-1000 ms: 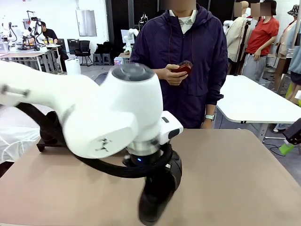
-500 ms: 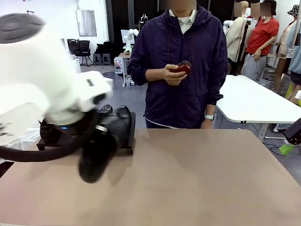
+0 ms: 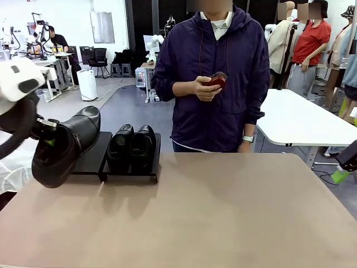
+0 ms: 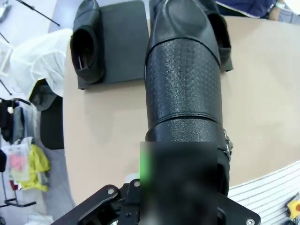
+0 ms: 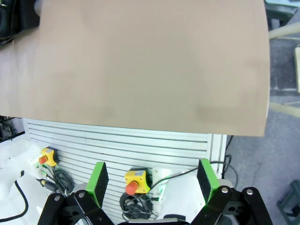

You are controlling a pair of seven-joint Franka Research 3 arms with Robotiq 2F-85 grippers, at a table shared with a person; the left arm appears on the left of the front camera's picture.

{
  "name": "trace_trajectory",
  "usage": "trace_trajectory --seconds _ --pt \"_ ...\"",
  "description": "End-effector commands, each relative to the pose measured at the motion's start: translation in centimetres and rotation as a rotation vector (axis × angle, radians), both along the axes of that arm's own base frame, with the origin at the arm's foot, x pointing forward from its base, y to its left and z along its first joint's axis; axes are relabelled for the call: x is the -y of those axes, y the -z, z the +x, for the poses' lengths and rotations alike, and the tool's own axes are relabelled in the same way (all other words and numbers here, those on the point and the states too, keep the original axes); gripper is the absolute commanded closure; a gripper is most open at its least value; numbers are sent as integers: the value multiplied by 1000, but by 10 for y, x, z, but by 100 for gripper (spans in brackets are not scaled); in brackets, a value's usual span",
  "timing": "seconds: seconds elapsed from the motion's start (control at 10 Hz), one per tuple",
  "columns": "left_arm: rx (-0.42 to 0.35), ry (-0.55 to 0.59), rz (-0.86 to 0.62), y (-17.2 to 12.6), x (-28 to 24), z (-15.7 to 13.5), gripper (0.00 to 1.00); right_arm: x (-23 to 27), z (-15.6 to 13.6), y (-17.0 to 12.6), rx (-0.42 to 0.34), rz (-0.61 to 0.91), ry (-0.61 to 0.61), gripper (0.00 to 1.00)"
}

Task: Organize the shoes by placing them on the stand.
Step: Place the Shoe from the middle of the table onto the Shoes Stand.

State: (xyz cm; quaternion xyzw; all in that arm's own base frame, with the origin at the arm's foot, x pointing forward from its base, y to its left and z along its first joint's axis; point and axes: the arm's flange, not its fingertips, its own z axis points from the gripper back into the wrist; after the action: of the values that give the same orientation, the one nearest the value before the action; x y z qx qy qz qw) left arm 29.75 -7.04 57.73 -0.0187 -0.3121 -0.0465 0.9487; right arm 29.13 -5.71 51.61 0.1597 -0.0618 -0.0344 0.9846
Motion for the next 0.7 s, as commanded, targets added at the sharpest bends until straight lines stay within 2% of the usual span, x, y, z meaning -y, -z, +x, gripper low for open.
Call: trace_trajectory --seconds 0.0,0.1,0.2,0.6 --pt "3 -61 -128 75 -37 -10 100 1 1 -3 7 25 -17 0" --pt "-21 -218 -216 75 -47 -6 100 1 1 -3 7 25 -17 0" --pt "-17 -31 -53 9 -21 16 100 1 1 -3 7 25 -17 0" --pt "-17 -31 -53 9 -21 16 100 1 1 -3 7 25 -17 0"
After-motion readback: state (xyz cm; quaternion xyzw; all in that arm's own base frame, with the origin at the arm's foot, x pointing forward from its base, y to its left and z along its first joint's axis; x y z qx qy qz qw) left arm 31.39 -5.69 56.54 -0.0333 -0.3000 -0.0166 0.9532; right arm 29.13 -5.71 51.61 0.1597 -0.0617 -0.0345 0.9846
